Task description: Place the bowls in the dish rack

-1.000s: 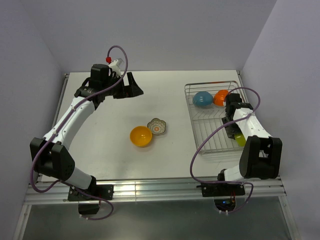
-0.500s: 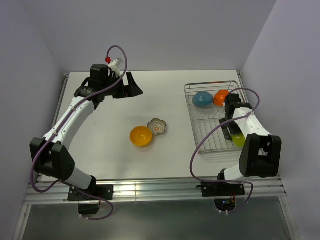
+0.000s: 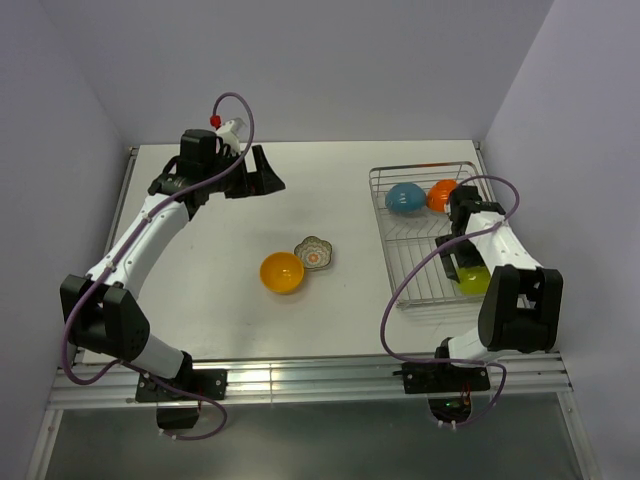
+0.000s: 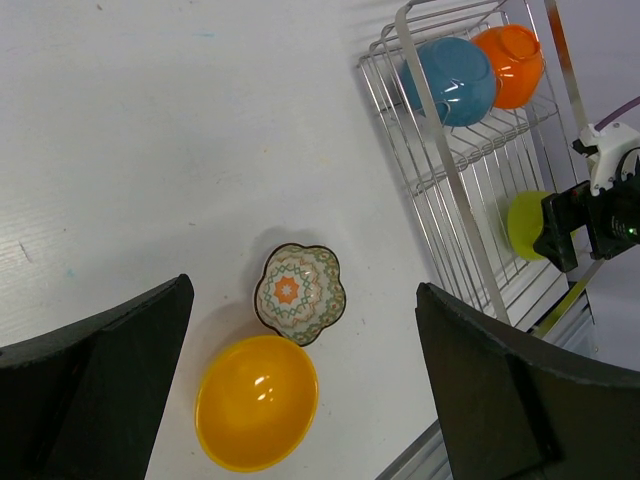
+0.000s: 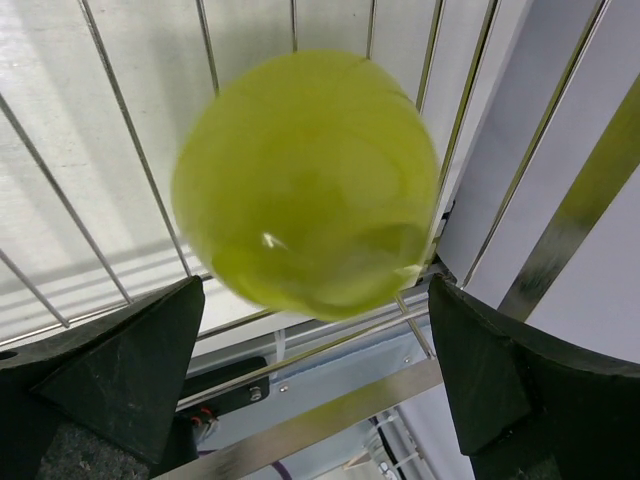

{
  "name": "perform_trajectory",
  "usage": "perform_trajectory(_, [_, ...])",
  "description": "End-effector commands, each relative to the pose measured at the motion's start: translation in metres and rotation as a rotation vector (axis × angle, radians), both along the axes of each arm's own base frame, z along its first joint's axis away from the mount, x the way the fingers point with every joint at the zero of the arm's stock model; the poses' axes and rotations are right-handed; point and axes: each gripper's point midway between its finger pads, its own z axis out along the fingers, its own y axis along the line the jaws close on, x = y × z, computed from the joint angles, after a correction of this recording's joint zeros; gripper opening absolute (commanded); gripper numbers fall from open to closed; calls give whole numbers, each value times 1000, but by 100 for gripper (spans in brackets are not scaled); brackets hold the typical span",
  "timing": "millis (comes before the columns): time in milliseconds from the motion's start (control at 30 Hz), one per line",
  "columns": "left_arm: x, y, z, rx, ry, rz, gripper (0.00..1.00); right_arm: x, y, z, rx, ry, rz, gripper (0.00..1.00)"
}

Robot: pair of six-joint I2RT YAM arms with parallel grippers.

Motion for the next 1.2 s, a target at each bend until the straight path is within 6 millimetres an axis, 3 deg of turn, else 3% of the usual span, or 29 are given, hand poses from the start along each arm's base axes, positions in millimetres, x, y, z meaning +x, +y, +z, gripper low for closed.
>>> perform_trajectory(0, [-1, 0, 19, -24, -64, -18, 99, 9, 5, 11, 17, -25, -6, 100])
perform_trajectory(300, [-2, 0, 18, -23, -64, -24, 99, 12, 15, 18, 67, -38, -5, 100])
perform_trajectory(400, [-7, 3, 14, 11, -71, -53, 100, 20, 21, 30, 103, -83, 7, 100])
perform_trajectory(500, [-11, 8, 5, 89, -85, -136, 100, 40, 31, 58, 166, -185, 38, 100])
perform_trajectory(533, [-19, 10, -7, 123, -63, -203, 100, 54, 33, 77, 177, -249, 48, 100])
perform_trajectory(600, [-21, 23, -21, 160, -39, -221, 100, 63, 45, 96, 241, -300, 74, 100])
perform_trajectory(633, [-26, 30, -31, 201, -31, -254, 99, 74, 48, 117, 256, -362, 88, 100])
perform_trajectory(833, [-41, 63, -78, 389, 22, -335, 92, 98, 88, 185, 457, -553, 218, 100])
perform_trajectory(1000, [-51, 67, -115, 418, 99, -386, 84, 101, 120, 215, 621, -635, 297, 100])
perform_trajectory(1167, [-53, 57, -141, 449, 123, -397, 78, 93, 144, 217, 760, -663, 342, 100])
